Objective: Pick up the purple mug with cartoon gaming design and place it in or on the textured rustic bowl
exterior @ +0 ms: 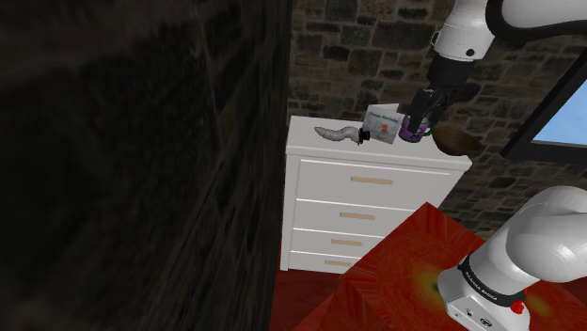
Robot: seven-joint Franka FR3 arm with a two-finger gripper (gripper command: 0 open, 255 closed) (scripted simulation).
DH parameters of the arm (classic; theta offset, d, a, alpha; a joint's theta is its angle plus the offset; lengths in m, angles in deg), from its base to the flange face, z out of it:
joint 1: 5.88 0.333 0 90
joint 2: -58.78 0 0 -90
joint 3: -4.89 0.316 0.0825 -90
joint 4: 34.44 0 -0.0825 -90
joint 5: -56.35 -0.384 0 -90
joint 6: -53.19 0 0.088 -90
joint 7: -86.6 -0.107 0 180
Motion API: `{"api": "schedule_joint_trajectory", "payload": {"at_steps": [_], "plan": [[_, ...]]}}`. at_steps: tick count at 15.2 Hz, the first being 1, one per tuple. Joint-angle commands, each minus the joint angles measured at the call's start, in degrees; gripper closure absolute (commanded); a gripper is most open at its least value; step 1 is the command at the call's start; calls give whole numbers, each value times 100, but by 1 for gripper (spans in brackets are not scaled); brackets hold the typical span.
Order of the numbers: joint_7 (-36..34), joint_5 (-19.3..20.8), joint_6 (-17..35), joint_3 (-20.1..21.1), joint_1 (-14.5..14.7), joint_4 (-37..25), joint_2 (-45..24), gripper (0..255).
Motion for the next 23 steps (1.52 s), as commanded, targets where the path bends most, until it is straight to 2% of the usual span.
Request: {"api": "schedule_joint_trajectory", "payload": {"at_steps": [1, 8, 14, 23], "plan": [[0, 0, 0, 0, 0, 0, 0, 0], [850, 527, 687, -754, -337, 138, -532, 0], [1552, 850, 1302, -1383, -583, -16, -1254, 0], [2643, 927, 2123, -2278, -815, -720, -2703, 0]]}}
